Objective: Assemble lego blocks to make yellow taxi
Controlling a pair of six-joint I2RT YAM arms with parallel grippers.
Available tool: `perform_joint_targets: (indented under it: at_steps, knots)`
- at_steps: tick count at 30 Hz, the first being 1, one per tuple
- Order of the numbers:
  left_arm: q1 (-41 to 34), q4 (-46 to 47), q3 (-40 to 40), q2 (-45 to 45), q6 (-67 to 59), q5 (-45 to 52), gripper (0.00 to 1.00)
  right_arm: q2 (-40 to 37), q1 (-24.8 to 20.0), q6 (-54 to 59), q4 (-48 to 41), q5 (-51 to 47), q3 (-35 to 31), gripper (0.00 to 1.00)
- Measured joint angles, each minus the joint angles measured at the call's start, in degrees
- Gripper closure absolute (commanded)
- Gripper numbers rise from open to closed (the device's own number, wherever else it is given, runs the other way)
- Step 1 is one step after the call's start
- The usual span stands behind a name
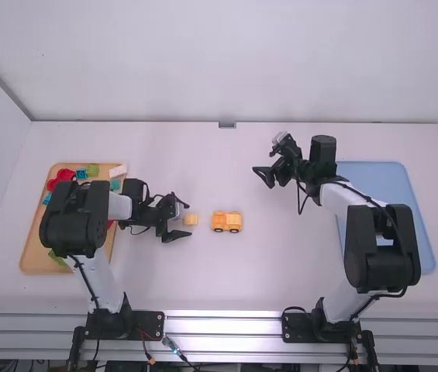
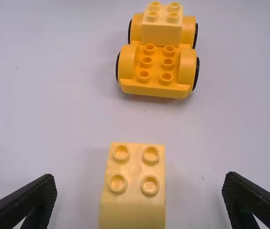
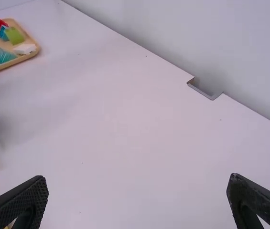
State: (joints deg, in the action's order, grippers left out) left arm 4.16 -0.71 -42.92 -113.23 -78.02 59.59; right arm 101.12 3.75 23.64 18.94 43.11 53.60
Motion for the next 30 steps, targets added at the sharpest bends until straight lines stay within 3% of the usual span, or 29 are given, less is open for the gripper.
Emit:
perform_joint_targets:
  at_steps: [5,11,21,30]
  knots:
    - [0.0,1.4,-0.7,-1.1,-0.2,0.6,0.21,0.0,0.0,-0.2,0.0,0.0,0.0,0.01]
    - [0.0,1.2,-1.0,-1.1,-0.7,1.4,0.42,0.0,0.0,0.0,0.0,0.0,0.0,0.01]
    - [-0.3,-2.0,0.3,-1.1,-0.9,1.3,0.43,0.0,0.0,-0.1,0.0,0.0,0.0,0.01]
    - [-1.1,-1.6,0.3,-1.1,-0.9,0.3,0.64,0.0,0.0,-0.2,0.0,0.0,0.0,0.01]
